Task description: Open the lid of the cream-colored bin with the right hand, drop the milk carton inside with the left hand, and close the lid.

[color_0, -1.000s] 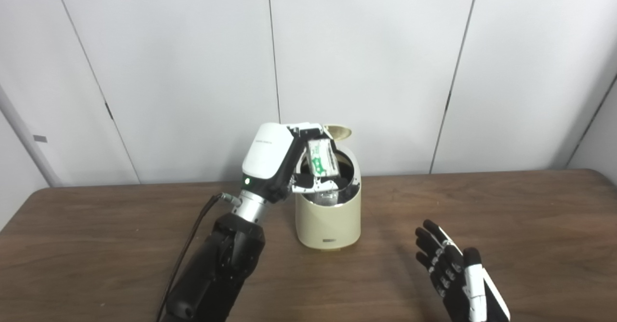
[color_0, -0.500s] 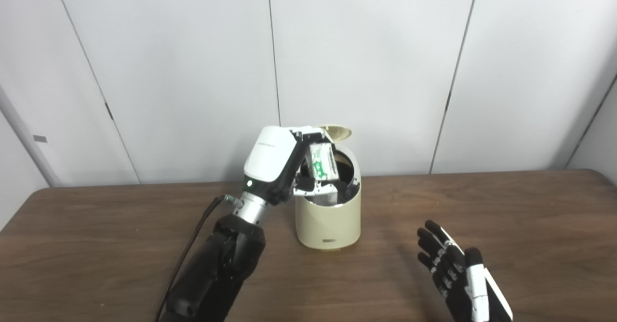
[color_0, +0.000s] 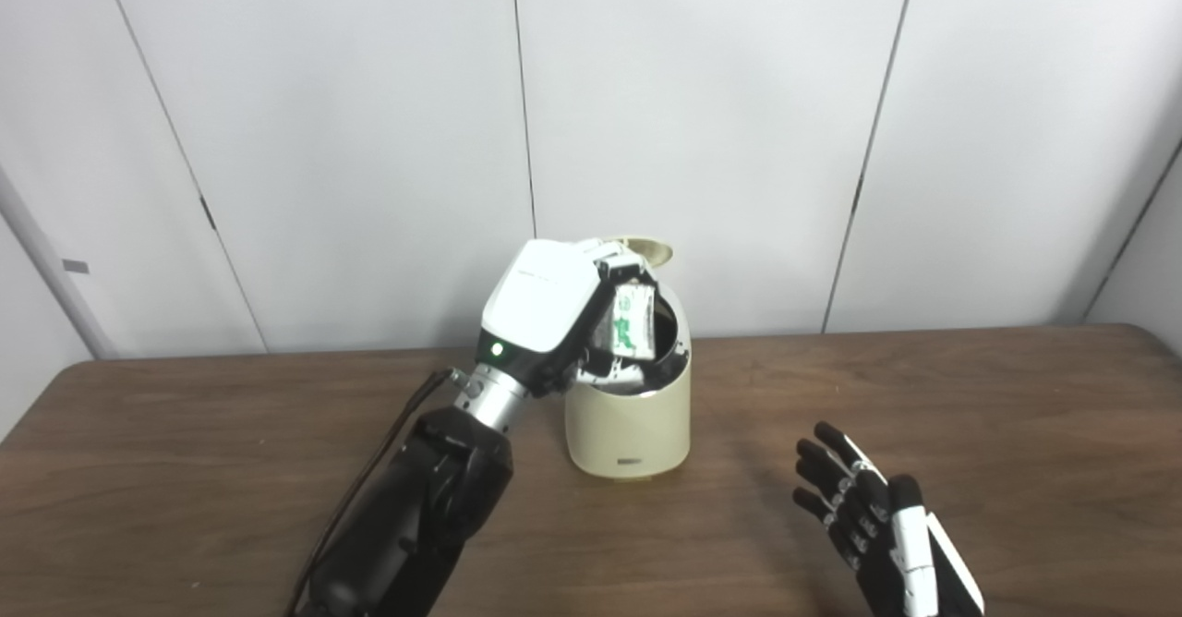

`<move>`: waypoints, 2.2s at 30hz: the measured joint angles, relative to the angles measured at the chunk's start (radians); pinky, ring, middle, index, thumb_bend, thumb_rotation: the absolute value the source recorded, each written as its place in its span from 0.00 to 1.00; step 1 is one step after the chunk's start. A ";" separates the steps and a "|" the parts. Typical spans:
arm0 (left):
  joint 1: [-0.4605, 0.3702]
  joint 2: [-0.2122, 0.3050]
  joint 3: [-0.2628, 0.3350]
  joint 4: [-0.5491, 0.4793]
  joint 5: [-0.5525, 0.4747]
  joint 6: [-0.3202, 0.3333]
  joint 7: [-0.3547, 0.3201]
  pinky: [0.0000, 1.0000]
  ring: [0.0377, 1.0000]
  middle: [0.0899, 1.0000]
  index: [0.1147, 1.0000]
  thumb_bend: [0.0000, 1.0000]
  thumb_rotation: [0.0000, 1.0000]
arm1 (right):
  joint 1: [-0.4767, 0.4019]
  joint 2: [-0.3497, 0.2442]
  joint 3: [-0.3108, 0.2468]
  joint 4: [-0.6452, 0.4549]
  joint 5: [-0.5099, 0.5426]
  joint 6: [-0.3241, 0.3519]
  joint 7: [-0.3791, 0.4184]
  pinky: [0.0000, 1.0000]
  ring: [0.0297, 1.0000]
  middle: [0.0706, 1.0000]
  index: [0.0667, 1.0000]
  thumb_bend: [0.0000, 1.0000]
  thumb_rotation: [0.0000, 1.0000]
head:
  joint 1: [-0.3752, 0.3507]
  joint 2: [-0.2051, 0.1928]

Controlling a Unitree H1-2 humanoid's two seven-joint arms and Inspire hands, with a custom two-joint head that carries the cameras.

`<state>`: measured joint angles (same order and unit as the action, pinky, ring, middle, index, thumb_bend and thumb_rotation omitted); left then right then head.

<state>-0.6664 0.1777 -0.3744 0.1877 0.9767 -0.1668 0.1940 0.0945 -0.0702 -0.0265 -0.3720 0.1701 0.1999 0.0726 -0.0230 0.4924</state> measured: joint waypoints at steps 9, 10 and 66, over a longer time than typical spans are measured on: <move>0.000 0.002 0.001 -0.024 0.008 0.017 -0.016 0.54 0.71 0.73 0.69 1.00 0.21 | -0.001 0.001 0.003 0.021 0.000 -0.001 0.001 0.87 0.90 0.86 0.90 0.63 0.98 | -0.002 -0.003; 0.000 0.003 0.001 -0.024 0.007 0.017 -0.017 0.55 0.71 0.72 0.69 1.00 0.21 | -0.001 0.001 0.003 0.021 0.000 -0.002 0.001 0.87 0.90 0.86 0.90 0.62 0.97 | -0.002 -0.005; 0.719 -0.109 0.439 -0.542 -0.996 0.422 -0.299 0.96 0.94 0.97 0.98 0.46 0.82 | -0.226 -0.111 0.067 -0.006 -0.353 -0.032 0.001 0.84 0.92 0.92 0.88 0.56 1.00 | -0.025 0.032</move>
<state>0.0523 0.0689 0.0645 -0.3543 -0.0189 0.2554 -0.1047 -0.1320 -0.1807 0.0410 -0.3783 -0.1832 0.1683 0.0736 -0.0475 0.5246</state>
